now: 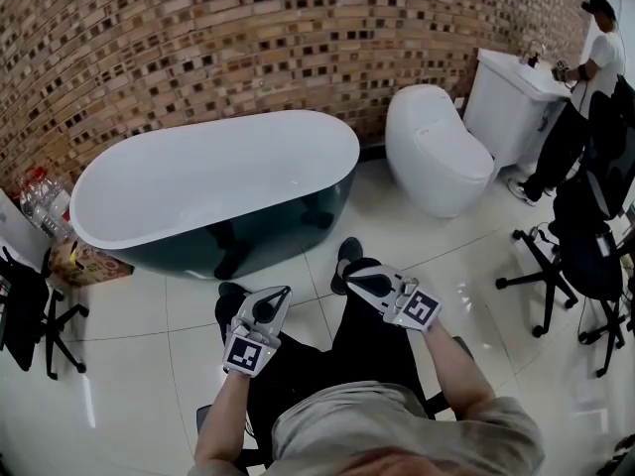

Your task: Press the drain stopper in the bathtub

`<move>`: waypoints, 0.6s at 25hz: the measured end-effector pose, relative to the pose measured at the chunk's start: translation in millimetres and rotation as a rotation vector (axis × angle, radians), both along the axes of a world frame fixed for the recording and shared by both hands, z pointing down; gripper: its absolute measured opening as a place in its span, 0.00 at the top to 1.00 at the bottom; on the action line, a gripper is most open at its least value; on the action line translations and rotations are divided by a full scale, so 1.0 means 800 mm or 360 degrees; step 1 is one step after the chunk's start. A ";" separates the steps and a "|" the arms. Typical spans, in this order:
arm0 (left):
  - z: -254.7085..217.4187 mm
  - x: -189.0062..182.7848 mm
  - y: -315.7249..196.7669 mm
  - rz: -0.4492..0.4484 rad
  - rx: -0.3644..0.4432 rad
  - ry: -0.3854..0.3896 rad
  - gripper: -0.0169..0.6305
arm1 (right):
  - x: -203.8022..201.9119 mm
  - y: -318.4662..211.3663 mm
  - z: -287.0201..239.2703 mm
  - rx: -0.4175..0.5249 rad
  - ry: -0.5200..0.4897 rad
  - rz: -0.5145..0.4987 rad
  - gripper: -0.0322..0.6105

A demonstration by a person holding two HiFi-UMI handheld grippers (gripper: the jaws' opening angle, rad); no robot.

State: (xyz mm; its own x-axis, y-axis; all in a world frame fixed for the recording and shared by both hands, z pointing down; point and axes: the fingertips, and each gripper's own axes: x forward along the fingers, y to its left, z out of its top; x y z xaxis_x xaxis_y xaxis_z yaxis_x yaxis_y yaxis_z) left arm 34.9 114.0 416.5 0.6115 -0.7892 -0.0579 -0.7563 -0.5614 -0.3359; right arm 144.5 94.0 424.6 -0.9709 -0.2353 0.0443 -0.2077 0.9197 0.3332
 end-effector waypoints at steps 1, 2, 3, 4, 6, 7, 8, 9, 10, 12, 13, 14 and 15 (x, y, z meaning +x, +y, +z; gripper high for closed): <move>0.001 0.002 0.003 -0.0002 -0.0004 -0.0002 0.96 | 0.002 0.002 0.000 -0.0003 -0.0001 0.0001 0.95; 0.002 0.003 0.005 -0.0004 -0.0009 -0.0005 0.96 | 0.004 0.004 0.000 -0.0006 -0.0002 0.0002 0.95; 0.002 0.005 0.007 -0.0004 -0.0011 -0.0009 0.96 | 0.005 0.006 0.001 -0.0005 -0.0001 0.0001 0.95; 0.003 0.008 0.009 -0.0003 -0.0012 -0.0014 0.96 | 0.007 0.007 0.001 -0.0002 0.0001 -0.0001 0.95; 0.002 0.011 0.011 0.0001 -0.0005 -0.0021 0.96 | 0.009 0.009 0.001 0.0007 0.0004 -0.0004 0.95; 0.002 0.012 0.012 0.0003 0.0000 -0.0026 0.96 | 0.008 0.010 0.001 0.0012 0.0007 -0.0005 0.95; 0.002 0.012 0.012 0.0005 0.0003 -0.0034 0.96 | 0.008 0.010 0.002 0.0016 0.0012 -0.0006 0.95; 0.003 0.012 0.012 0.0006 0.0004 -0.0041 0.96 | 0.007 0.010 0.002 0.0020 0.0016 -0.0007 0.95; 0.004 0.012 0.012 0.0008 0.0004 -0.0046 0.96 | 0.006 0.010 0.003 0.0024 0.0021 -0.0008 0.95; 0.006 0.012 0.012 0.0010 0.0004 -0.0051 0.96 | 0.006 0.010 0.004 0.0030 0.0025 -0.0005 0.95; 0.007 0.012 0.012 0.0010 0.0003 -0.0049 0.96 | 0.007 0.010 0.005 0.0029 0.0024 0.0002 0.95; 0.007 0.012 0.012 0.0009 0.0001 -0.0046 0.96 | 0.008 0.009 0.005 0.0027 0.0024 0.0012 0.95; 0.006 0.013 0.012 0.0009 -0.0001 -0.0043 0.96 | 0.009 0.007 0.004 0.0025 0.0022 0.0023 0.95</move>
